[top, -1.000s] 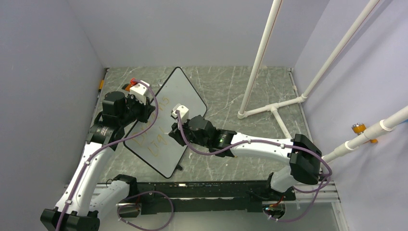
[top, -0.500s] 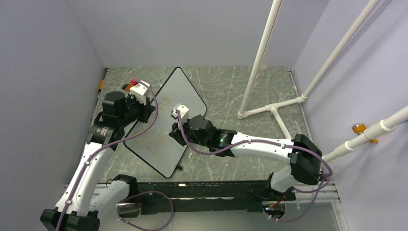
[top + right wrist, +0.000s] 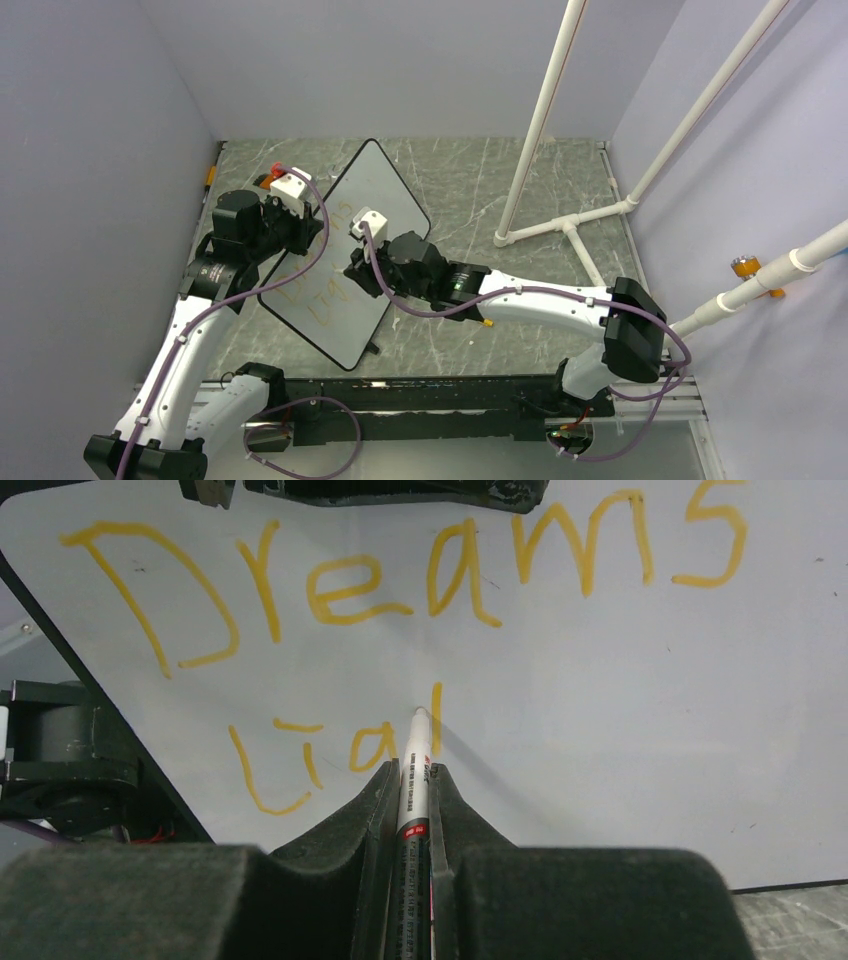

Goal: Write a sentence on the whiteboard

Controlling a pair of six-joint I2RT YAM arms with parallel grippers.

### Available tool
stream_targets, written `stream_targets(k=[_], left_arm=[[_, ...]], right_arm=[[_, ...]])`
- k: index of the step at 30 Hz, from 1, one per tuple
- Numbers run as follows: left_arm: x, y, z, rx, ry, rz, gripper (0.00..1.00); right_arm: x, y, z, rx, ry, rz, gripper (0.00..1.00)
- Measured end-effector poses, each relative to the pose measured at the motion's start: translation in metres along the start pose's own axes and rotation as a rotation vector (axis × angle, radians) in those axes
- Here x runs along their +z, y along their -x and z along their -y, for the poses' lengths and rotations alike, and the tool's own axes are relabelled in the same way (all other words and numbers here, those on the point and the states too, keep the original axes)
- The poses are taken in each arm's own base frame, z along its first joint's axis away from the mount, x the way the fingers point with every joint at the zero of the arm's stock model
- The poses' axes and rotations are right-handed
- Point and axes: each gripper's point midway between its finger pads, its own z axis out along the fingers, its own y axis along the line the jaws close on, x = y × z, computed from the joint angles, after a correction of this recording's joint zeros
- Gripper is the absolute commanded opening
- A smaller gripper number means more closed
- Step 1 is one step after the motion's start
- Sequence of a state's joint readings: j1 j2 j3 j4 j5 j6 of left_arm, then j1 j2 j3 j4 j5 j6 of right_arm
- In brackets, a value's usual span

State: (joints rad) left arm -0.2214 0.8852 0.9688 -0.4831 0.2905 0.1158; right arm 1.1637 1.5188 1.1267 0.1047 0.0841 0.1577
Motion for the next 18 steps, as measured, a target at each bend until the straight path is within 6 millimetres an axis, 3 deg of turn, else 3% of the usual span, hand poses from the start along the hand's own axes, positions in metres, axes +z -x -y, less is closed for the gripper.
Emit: stream_targets(k=[18], left_arm=[[0.0000, -0.0001, -0.0002, 0.001, 0.001, -0.001, 0.00]], right_arm=[[0.0033, 0.0043, 0.0060, -0.008, -0.026, -0.016, 0.00]])
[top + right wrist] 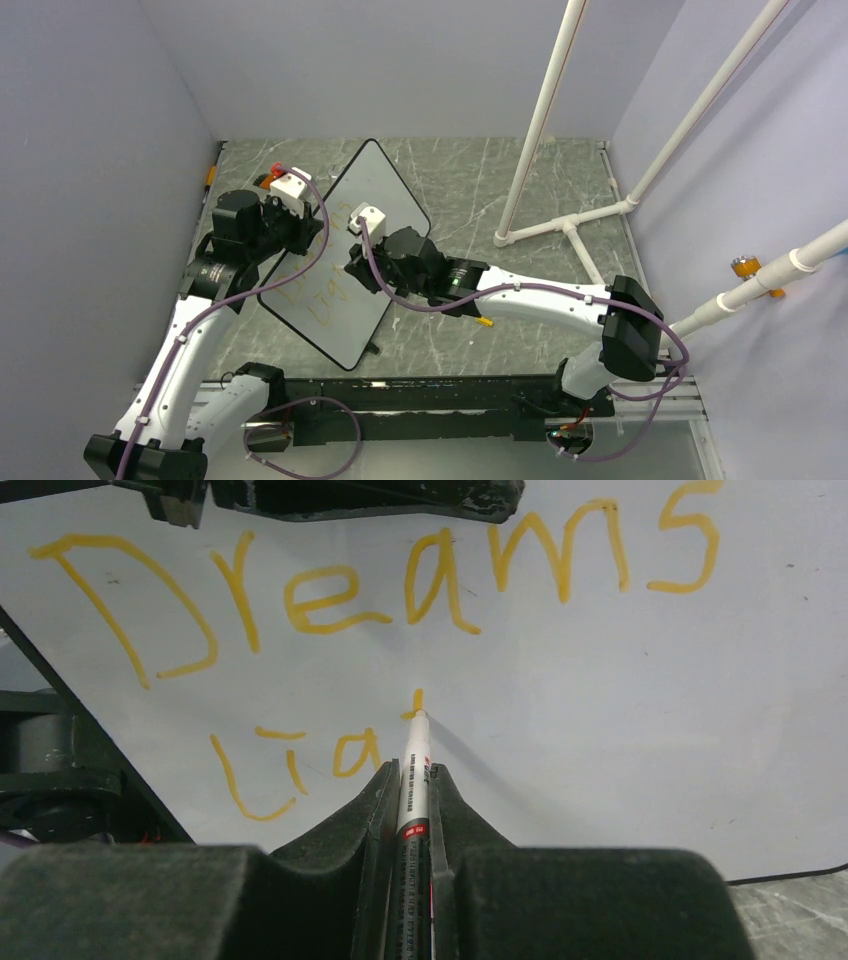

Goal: Write a sentence on the whiteboard

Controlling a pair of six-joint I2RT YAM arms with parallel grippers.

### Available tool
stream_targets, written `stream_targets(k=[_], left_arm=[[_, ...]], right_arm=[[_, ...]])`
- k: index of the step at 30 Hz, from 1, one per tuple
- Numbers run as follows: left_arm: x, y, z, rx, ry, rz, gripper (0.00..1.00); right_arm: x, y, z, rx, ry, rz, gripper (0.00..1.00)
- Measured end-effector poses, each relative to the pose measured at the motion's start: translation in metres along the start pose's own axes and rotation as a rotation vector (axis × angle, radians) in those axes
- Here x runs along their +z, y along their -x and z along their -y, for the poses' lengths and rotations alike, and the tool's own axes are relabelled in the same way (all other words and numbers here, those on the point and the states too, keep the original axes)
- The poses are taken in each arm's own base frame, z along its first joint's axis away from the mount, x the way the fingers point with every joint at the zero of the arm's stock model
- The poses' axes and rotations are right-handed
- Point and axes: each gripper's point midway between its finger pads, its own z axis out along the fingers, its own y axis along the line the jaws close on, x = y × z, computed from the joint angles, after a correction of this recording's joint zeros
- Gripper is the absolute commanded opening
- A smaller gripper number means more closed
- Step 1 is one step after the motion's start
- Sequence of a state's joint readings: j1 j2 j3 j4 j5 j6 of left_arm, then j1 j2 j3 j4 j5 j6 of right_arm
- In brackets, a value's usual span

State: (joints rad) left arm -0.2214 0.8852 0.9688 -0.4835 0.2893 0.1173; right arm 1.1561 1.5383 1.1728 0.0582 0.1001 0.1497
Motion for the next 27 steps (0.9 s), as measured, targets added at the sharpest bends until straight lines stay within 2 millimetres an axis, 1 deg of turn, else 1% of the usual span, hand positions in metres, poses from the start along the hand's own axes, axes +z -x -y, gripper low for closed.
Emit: stream_targets(k=[7, 18, 21, 27], left_arm=[[0.000, 0.000, 0.000, 0.001, 0.000, 0.000, 0.00], [0.000, 0.000, 0.000, 0.001, 0.001, 0.000, 0.00], [0.000, -0.001, -0.001, 0.001, 0.006, -0.003, 0.00], [0.000, -0.002, -0.003, -0.001, 0.016, -0.008, 0.00]], right_arm=[[0.001, 0.001, 0.008, 0.005, -0.018, 0.000, 0.00], [0.001, 0.000, 0.009, 0.009, -0.018, -0.002, 0.00], [0.001, -0.003, 0.009, 0.012, -0.019, -0.004, 0.00], [0.000, -0.016, 0.012, 0.015, -0.025, -0.030, 0.00]])
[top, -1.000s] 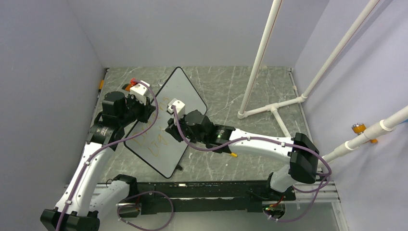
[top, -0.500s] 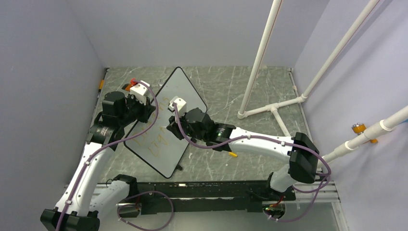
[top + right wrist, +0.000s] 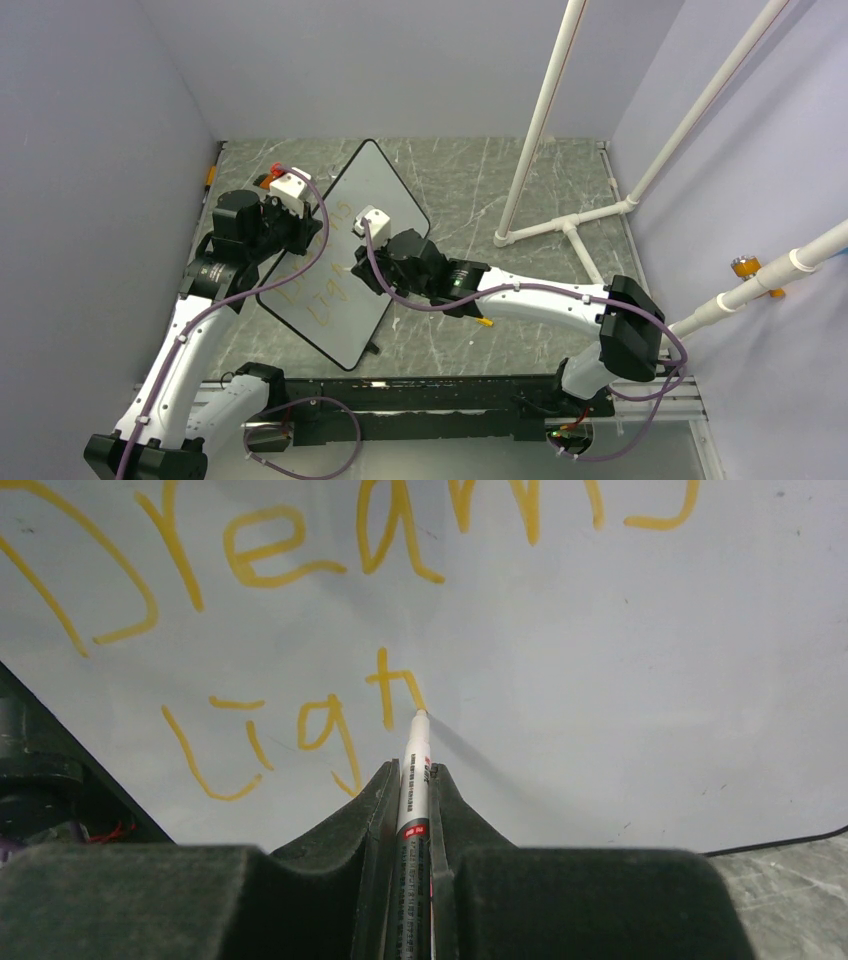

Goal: Write a sentence on the whiteboard

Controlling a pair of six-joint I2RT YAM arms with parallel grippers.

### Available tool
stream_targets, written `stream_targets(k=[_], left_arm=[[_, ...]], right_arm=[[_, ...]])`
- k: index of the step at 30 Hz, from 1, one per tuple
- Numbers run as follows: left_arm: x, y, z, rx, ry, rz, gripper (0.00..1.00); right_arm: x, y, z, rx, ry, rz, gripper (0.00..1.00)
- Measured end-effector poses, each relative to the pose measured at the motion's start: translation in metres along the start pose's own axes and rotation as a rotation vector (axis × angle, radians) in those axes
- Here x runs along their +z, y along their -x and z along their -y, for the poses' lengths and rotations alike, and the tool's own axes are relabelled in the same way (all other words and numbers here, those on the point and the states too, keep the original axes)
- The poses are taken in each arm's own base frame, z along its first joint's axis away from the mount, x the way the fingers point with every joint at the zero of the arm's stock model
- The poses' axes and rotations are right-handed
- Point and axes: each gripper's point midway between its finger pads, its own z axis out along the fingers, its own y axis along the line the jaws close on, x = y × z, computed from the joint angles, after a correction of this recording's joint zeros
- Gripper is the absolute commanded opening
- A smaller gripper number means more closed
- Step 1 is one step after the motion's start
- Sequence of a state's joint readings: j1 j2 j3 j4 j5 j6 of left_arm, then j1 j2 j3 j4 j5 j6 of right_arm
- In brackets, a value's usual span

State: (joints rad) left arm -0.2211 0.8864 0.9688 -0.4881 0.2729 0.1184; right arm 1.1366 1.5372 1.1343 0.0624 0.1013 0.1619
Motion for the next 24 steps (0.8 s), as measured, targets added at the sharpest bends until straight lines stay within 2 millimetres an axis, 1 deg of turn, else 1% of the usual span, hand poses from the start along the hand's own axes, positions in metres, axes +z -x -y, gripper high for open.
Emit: stream_targets(k=[6, 12, 17, 21, 24], left_arm=[[0.000, 0.000, 0.000, 0.000, 0.001, -0.001, 0.00], [0.000, 0.000, 0.001, 0.000, -0.005, 0.002, 0.00], [0.000, 0.001, 0.002, 0.001, -0.014, 0.006, 0.00], [0.000, 0.002, 0.003, 0.001, -0.016, 0.007, 0.00], [0.000, 0.002, 0.003, 0.002, -0.016, 0.007, 0.00]], right_arm=[[-0.002, -0.013, 0.003, 0.002, -0.005, -0.026, 0.00], [-0.004, -0.015, 0.004, 0.001, -0.009, -0.030, 0.00], [-0.008, -0.011, 0.004, 0.000, -0.010, -0.025, 0.00], [-0.014, -0.001, 0.005, -0.002, -0.009, 0.000, 0.00], [-0.017, 0.005, 0.009, 0.001, -0.015, 0.015, 0.00]])
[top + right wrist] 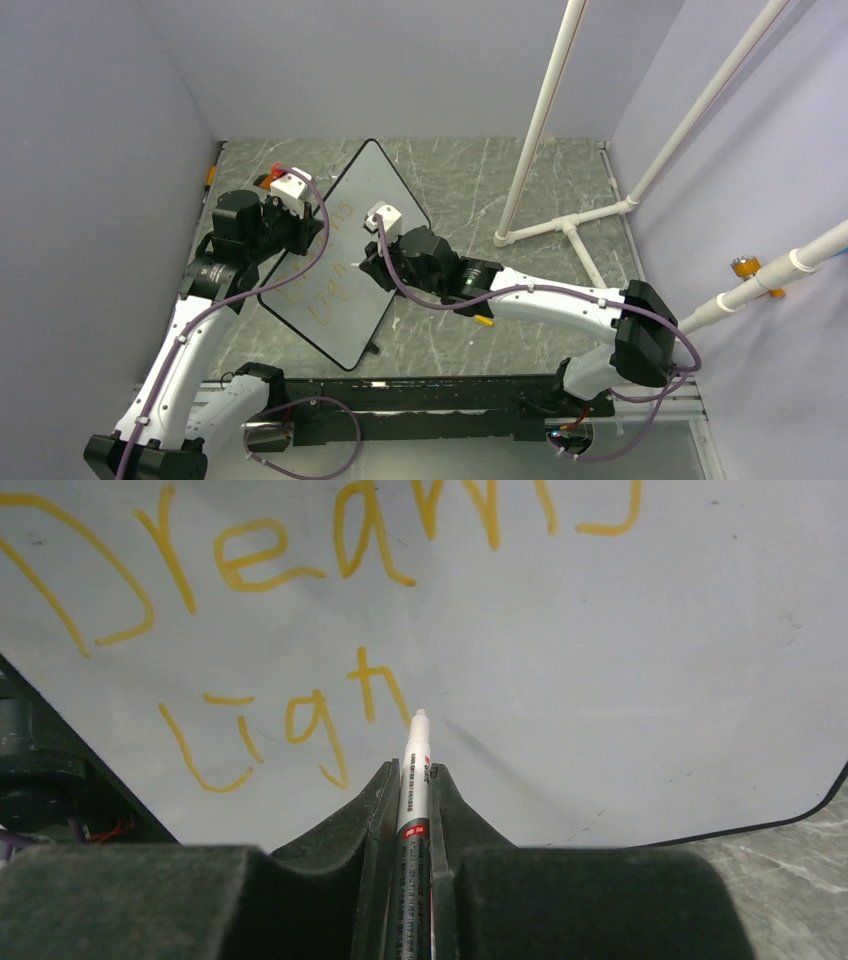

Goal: Write a sentence on the whiteboard

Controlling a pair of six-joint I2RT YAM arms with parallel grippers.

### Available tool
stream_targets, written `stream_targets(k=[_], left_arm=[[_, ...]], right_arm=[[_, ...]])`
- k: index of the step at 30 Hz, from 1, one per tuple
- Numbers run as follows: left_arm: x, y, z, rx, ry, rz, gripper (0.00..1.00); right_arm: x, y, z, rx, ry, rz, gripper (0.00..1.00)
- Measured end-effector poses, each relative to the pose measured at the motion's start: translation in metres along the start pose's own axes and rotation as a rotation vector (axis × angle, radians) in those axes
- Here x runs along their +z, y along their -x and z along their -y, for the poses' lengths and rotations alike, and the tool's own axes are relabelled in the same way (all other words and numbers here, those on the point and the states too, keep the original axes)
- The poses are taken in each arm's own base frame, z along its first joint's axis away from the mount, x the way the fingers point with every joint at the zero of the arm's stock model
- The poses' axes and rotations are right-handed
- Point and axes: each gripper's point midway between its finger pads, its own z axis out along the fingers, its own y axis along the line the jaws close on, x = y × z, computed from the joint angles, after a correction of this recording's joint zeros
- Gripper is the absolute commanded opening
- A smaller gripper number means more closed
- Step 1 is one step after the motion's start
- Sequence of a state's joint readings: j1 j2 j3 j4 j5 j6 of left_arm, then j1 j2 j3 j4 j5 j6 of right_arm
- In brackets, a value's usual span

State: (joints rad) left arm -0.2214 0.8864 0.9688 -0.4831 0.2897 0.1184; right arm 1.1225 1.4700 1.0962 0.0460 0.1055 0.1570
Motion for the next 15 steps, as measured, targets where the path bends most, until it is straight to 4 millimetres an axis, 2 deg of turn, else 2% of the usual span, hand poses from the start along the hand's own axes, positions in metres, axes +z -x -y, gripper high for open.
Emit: stream_targets(k=[8, 15], left_arm=[[0.000, 0.000, 0.000, 0.000, 0.000, 0.000, 0.00], [0.000, 0.000, 0.000, 0.000, 0.000, 0.000, 0.00]], right_arm=[[0.001, 0.003, 0.013, 0.010, -0.019, 0.005, 0.00], [0.002, 0.014, 0.008, 0.012, 0.008, 0.024, 0.00]])
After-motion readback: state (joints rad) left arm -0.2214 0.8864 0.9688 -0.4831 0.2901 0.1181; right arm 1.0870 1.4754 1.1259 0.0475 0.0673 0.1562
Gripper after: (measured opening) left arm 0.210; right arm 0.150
